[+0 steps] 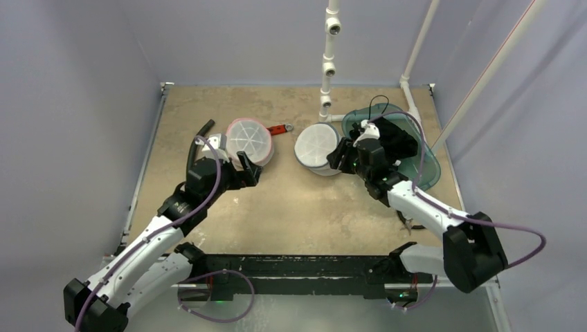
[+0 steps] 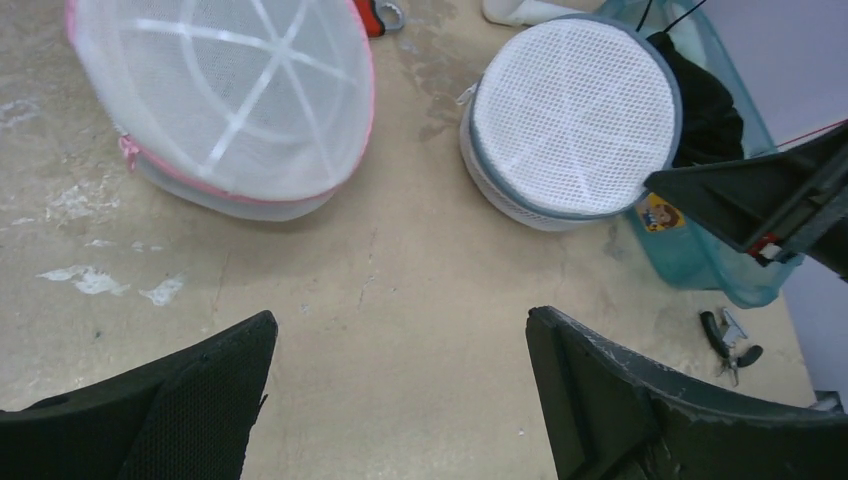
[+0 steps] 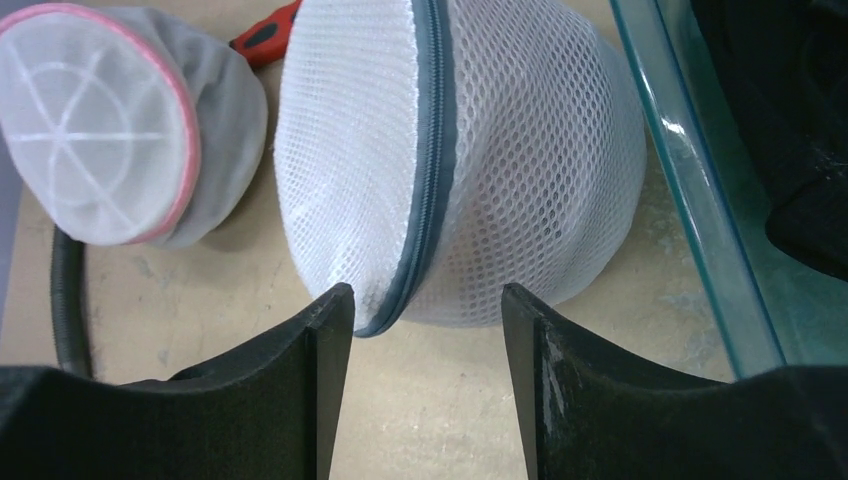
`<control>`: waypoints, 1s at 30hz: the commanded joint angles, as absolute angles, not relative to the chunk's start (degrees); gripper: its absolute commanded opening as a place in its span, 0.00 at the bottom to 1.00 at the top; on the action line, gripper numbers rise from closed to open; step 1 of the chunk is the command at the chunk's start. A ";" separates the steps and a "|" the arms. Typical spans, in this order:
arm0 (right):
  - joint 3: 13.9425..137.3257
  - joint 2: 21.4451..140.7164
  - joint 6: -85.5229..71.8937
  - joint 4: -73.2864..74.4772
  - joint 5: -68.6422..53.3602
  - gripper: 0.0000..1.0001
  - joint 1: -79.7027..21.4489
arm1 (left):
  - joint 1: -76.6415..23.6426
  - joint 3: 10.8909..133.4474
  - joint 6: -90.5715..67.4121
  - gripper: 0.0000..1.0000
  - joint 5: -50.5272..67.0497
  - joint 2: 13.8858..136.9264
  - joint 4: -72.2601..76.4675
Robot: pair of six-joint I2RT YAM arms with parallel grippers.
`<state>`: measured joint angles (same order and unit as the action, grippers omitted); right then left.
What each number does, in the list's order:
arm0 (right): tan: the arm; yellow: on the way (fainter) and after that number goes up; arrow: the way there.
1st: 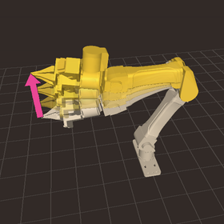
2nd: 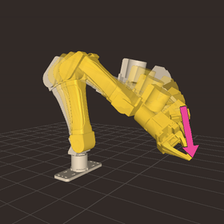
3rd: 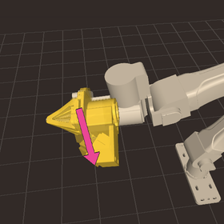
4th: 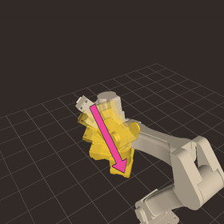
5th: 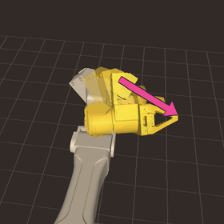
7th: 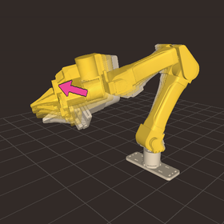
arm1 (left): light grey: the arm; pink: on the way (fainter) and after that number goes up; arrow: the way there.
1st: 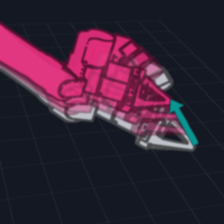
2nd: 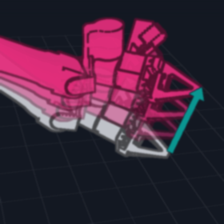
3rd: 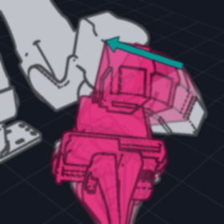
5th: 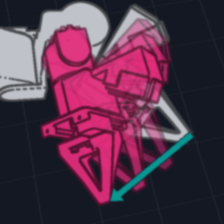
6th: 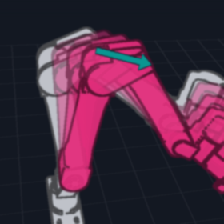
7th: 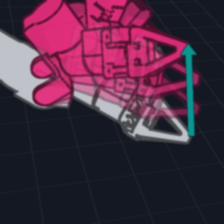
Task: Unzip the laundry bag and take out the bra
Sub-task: Pick up the laundry bag at the center of the board.
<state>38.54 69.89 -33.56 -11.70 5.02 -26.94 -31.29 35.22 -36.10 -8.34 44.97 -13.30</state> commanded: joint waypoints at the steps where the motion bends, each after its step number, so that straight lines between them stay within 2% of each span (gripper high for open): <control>1: 42.27 72.46 -35.05 -16.31 7.07 0.58 -26.84 | -31.44 35.18 -37.41 0.93 -5.28 43.07 -7.74; 4: 43.90 75.04 -35.71 -16.74 6.74 0.53 -26.81 | -31.41 34.71 -38.12 0.93 -6.36 42.97 -8.54; 9: 45.96 78.26 -36.44 -16.33 5.55 0.38 -25.72 | -31.46 33.55 -39.38 0.93 -6.81 43.00 -8.86; 17: 45.58 76.71 -35.76 -14.29 3.62 0.00 -24.00 | -31.48 34.02 -39.28 0.93 -6.22 42.59 -9.24; 21: 44.99 72.16 -35.09 -12.40 2.26 0.00 -23.95 | -31.42 35.16 -39.79 0.92 -6.37 42.24 -9.65; 26: 46.12 64.86 -29.66 -8.56 -5.91 0.00 -23.98 | -31.41 38.06 -38.61 0.92 -9.67 40.99 -11.94; 30: 46.54 58.64 -23.79 -5.44 -21.13 0.00 -24.24 | -31.42 41.90 -33.50 0.92 -5.66 43.09 -10.67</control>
<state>44.12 64.49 -30.83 -7.01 -6.26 -24.08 -31.29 36.14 -38.00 -7.94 42.02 -12.62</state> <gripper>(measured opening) 0.023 0.921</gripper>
